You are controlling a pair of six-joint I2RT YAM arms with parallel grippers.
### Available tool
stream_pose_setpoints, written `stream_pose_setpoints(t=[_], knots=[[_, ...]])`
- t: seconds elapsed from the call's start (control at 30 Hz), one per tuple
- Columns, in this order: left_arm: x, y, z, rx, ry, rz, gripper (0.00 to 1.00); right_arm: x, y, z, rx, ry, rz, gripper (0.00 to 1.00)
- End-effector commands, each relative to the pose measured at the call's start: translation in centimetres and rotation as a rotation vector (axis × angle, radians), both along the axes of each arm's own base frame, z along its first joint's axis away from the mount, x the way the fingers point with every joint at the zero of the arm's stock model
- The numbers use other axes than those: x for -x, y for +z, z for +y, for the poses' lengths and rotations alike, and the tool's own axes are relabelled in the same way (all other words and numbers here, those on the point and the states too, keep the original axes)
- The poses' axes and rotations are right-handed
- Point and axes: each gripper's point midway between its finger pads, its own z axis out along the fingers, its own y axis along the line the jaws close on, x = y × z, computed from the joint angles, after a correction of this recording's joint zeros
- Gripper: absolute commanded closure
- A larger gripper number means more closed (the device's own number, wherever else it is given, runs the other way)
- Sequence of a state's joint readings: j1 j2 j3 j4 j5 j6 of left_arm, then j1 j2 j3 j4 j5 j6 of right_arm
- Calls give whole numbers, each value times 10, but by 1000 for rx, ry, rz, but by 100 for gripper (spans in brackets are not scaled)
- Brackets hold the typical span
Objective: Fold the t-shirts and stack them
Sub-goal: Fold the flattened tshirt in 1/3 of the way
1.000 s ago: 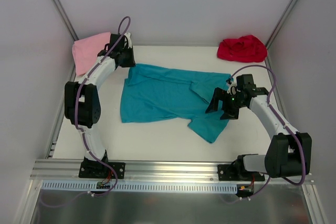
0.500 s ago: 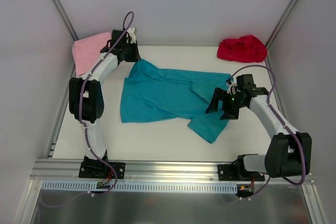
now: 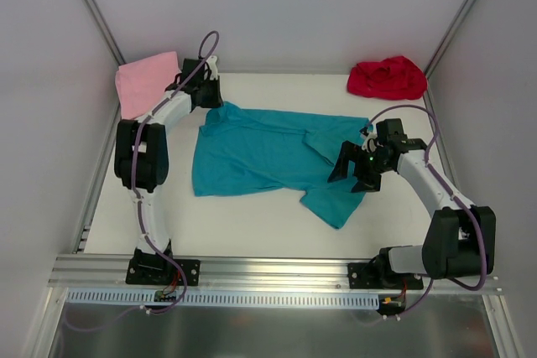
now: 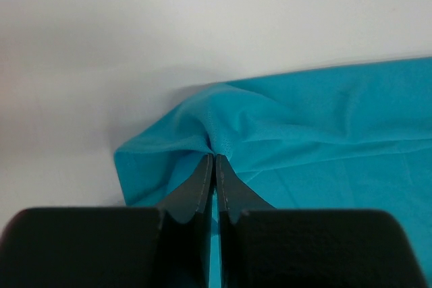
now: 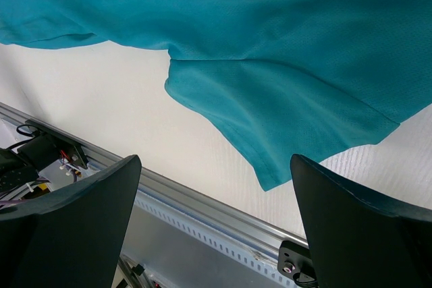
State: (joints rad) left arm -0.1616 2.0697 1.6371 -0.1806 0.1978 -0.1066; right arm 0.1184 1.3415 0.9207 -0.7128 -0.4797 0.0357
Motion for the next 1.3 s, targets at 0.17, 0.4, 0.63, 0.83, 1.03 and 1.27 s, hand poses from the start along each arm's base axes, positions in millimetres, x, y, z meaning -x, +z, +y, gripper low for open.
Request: stream_pose_setpoints(t=[0.17, 0.4, 0.63, 0.83, 1.03, 1.27], knots=[[12, 43, 9, 8, 4, -67, 100, 0, 2, 3, -10, 24, -5, 0], [36, 46, 12, -2, 1, -9, 100, 0, 5, 4, -16, 23, -15, 0], [64, 25, 23, -56, 6, 76, 100, 0, 9, 5, -22, 23, -26, 0], [87, -2, 30, -77, 27, 167, 100, -1, 13, 5, -26, 24, -38, 0], [98, -19, 41, -119, 85, 253, 100, -1, 16, 5, -29, 25, -45, 0], [109, -45, 61, -202, 184, 322, 68, 3, 18, 4, -29, 20, -54, 0]])
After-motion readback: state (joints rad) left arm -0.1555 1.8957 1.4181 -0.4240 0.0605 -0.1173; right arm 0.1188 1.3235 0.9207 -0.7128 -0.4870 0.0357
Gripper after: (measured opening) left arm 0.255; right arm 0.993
